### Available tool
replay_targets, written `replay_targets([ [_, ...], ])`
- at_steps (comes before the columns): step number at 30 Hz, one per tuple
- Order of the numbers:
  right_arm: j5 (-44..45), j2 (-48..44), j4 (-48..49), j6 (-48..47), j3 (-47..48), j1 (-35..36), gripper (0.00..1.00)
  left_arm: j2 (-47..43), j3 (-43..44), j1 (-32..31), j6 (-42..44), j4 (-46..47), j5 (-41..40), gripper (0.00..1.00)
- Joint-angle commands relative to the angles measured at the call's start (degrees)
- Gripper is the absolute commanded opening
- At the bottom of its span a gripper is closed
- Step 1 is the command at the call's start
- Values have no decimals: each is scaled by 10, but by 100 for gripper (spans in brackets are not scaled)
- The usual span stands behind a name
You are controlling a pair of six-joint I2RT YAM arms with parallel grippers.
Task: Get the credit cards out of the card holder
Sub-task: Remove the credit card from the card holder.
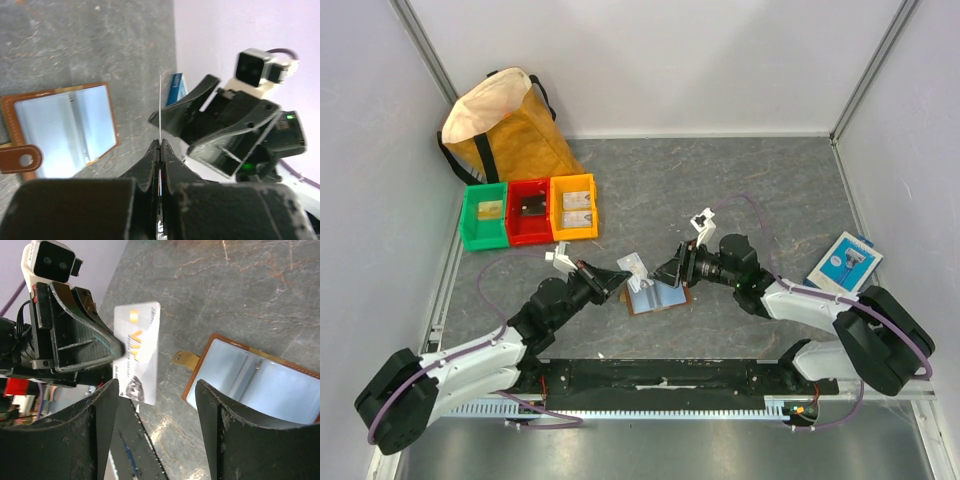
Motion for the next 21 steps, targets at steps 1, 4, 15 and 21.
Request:
replay_targets([
  [1, -31, -4, 102, 70, -17, 2, 70, -44, -6, 0, 26, 53, -39, 2],
  [4, -51, 4, 142, 90, -18, 2, 70, -53, -9, 1, 26, 74, -40, 2],
  [15, -104, 44, 251, 154, -12, 2, 27, -27, -7, 1, 24, 136, -19, 2],
  [21, -93, -3, 160, 96, -5, -2, 0, -69, 14, 1, 93, 47, -7, 20],
])
